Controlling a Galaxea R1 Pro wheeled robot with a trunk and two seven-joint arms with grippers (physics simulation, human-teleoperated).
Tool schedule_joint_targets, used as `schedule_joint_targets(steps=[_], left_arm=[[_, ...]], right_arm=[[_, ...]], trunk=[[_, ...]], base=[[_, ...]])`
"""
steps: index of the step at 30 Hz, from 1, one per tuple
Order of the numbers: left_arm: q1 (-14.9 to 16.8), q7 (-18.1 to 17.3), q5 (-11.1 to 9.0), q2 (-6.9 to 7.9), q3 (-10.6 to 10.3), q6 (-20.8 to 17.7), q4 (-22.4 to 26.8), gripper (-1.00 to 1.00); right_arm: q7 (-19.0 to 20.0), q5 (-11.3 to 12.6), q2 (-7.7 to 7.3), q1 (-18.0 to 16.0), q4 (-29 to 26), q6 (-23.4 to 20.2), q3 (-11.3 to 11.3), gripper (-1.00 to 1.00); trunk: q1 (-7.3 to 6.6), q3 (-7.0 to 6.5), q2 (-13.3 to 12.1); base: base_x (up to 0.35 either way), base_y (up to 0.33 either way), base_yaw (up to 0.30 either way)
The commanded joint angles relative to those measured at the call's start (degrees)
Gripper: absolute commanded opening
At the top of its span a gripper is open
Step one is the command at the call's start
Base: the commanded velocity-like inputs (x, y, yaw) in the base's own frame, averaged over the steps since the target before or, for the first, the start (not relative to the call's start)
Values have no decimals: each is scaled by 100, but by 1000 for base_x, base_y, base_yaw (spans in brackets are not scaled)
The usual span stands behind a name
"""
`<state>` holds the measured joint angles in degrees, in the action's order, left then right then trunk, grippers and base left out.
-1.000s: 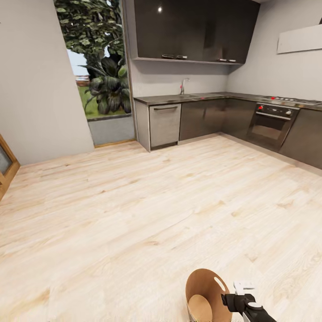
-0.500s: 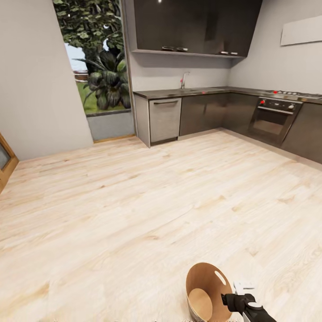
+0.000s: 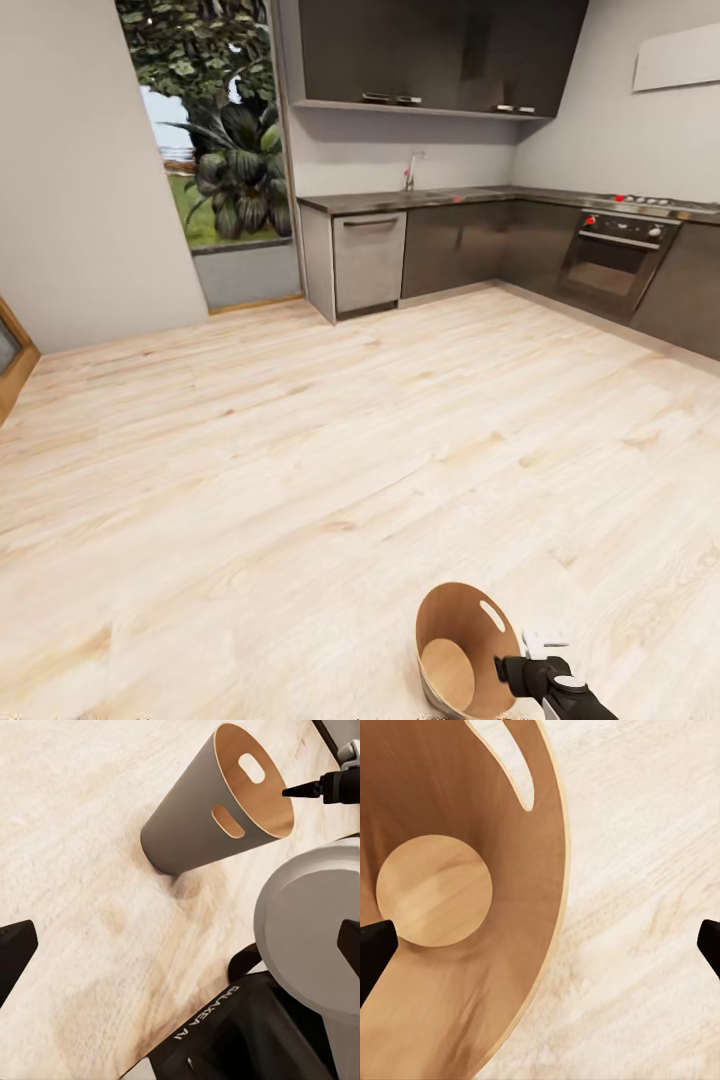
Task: Put the three can of soda from the living room inside the tash can in the kitchen.
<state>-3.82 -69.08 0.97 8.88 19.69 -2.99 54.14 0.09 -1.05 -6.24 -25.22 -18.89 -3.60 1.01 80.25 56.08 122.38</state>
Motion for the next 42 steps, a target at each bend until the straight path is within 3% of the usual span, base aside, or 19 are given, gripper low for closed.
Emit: schedule_joint_targets(steps=[1,30,42], left_arm=[[2,0,0,0,0,0,0,100],[-1,-1,0,0,0,0,0,100],[-3,-25,0,0,0,0,0,100]], right_arm=[[0,0,0,0,0,0,-2,100],[0,0,0,-133,-1,0,5,100],[0,0,0,-140,-1,0,5,100]], trunk=[[0,9,0],[0,272,0],[0,339,0]], base=[[0,0,0],[1,0,0],[105,0,0]])
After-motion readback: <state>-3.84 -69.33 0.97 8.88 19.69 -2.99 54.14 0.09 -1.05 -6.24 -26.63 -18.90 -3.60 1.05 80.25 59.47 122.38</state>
